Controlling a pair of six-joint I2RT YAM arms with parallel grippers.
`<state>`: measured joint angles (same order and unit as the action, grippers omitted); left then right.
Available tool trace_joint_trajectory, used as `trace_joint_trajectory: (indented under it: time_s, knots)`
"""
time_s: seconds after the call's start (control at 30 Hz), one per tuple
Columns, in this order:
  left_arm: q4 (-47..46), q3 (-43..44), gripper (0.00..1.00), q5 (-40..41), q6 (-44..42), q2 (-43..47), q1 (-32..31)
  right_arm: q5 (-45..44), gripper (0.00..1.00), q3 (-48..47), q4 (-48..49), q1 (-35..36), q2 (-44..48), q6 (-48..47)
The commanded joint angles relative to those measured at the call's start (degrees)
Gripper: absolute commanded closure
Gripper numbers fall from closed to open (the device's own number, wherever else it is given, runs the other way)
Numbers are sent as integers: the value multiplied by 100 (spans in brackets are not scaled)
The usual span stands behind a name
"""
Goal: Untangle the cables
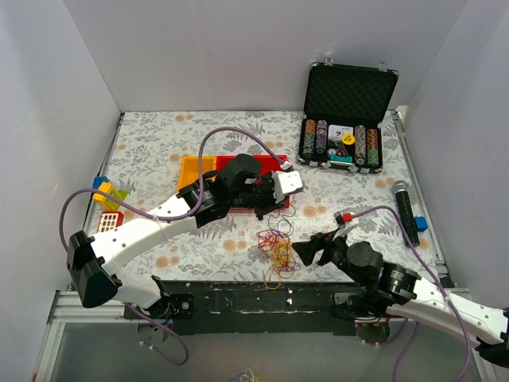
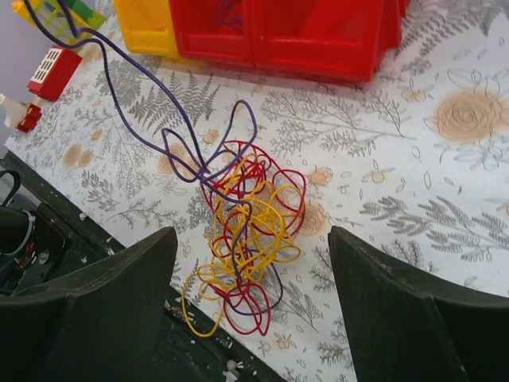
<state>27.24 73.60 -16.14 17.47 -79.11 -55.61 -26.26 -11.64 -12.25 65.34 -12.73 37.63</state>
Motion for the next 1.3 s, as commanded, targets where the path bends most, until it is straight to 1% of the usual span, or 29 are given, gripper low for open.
trace_joint_trajectory:
  time_s: [0.0,0.1,0.13,0.37,0.47,0.57,0.7,0.73,0.8,0.83,0.87,0.93,1.0,1.17,1.2,1.27]
  knots:
    - [-167,-206,100,322,458,177,-11,103,13,-488,1557,23,-685,-1107]
    - [-176,-101,100,550,511,194,-11,130,12,-672,2137,31,-1370,-1502]
    - [-167,-22,100,603,520,212,-11,182,11,-673,2461,23,-1564,-1608]
    - [307,681,100,472,643,247,-11,209,10,-392,4044,31,-2873,-2031]
    - [387,673,100,410,748,405,-11,210,11,-374,4441,31,-3445,-2040]
    - [361,664,100,331,792,563,-11,174,16,-444,4582,31,-4086,-1926]
    - [378,1102,100,498,924,581,-11,288,25,-524,4591,31,-4746,-1646]
    - [361,1208,100,515,959,590,-11,349,28,-506,4626,23,-4895,-1558]
    - [247,1384,100,612,1082,660,-11,507,43,-453,4670,23,-5142,-1373]
    - [98,1385,100,673,1135,730,-11,551,52,-445,4653,23,-5239,-1259]
    - [-77,1359,100,761,1153,817,-11,604,58,-436,4609,23,-5335,-1179]
    - [-429,1332,100,936,1153,958,-11,701,63,-383,4600,23,-5485,-1056]
    - [-693,1489,100,1156,1144,1003,-11,798,62,-295,4600,23,-5591,-916]
    - [-1413,2095,100,1535,794,933,-11,877,54,12,4617,23,-5609,-660]
    - [-1589,2236,100,1813,714,907,-11,868,53,82,4635,23,-5583,-625]
    - [-1809,2544,100,2035,530,801,-11,886,51,179,4653,31,-5556,-546]
